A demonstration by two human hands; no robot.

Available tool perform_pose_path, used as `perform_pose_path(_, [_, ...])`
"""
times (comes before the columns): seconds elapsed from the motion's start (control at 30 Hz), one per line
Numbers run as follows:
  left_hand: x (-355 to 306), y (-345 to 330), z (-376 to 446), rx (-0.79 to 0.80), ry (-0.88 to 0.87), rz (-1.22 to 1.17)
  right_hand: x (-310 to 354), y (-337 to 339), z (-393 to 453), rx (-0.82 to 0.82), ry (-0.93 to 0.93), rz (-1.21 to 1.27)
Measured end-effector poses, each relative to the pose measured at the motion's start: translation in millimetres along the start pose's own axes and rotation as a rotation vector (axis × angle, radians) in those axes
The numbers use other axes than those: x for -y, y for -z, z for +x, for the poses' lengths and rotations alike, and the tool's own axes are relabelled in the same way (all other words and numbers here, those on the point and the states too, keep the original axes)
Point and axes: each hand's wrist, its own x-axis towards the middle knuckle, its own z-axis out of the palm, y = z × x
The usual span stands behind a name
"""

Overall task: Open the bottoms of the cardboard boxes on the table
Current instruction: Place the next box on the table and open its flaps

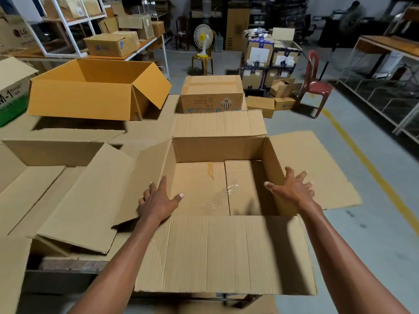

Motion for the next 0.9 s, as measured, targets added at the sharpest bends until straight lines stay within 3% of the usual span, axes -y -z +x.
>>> perform_pose_path(0.5, [-0.4,-2.1,-3.1,0.015,-0.042,-0.002,-22.6,-16.5,-2.8,0.053,-0.003,0.258])
perform_pose_path(0.9, [3.8,2.5,-0.2,0.026,-0.047,0.037,-27.8,-25.6,-14.9,-0.060,0.042,0.233])
